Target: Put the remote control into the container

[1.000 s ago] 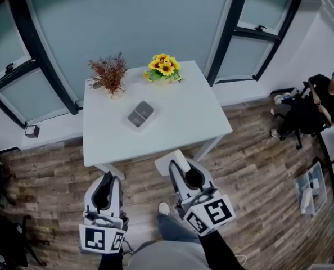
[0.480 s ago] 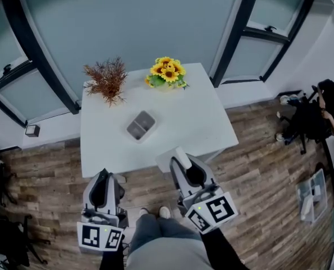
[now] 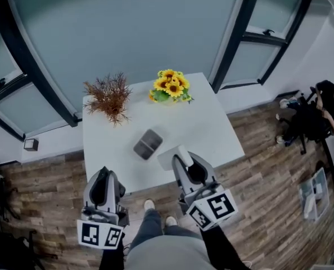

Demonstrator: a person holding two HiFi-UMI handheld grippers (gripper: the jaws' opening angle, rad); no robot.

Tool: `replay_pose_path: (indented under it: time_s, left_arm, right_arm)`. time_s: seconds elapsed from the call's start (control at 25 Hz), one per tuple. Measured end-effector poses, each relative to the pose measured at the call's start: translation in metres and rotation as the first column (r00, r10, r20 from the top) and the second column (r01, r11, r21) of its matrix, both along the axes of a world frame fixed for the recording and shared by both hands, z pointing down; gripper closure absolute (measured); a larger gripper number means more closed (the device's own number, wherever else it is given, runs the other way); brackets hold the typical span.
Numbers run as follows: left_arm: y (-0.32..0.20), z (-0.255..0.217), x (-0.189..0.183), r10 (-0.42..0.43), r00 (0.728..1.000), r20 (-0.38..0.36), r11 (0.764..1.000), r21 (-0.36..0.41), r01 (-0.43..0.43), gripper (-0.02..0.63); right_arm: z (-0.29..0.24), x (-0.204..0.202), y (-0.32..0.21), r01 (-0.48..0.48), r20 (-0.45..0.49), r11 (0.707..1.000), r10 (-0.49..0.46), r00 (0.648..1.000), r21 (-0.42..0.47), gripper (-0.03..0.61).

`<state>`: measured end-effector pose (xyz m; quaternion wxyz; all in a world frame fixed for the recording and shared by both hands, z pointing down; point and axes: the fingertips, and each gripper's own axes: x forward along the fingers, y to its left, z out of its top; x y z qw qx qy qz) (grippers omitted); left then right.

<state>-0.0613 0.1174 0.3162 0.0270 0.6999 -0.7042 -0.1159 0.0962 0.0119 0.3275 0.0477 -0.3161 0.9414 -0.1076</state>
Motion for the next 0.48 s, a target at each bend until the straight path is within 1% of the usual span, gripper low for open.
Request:
replay_pose_path:
  time_s: [0.2,0.48]
  left_arm:
    - [-0.033,0.001,-0.027,0.035,0.999,-0.014,0.999,0.009,-0.035,0.531]
    - [-0.063,0.013,-0.051,0.093,0.994,-0.051,0.996,0.003,-0.093,0.531]
  right_arm:
    - [0.002,-0.026,-0.029,-0.034,-0.007,0.999,0.034,0.999,0.003,0.485]
    - [0.021,-0.045,-0.062,-0.082,-0.039,0.996,0.081,0.996,-0.02,0.485]
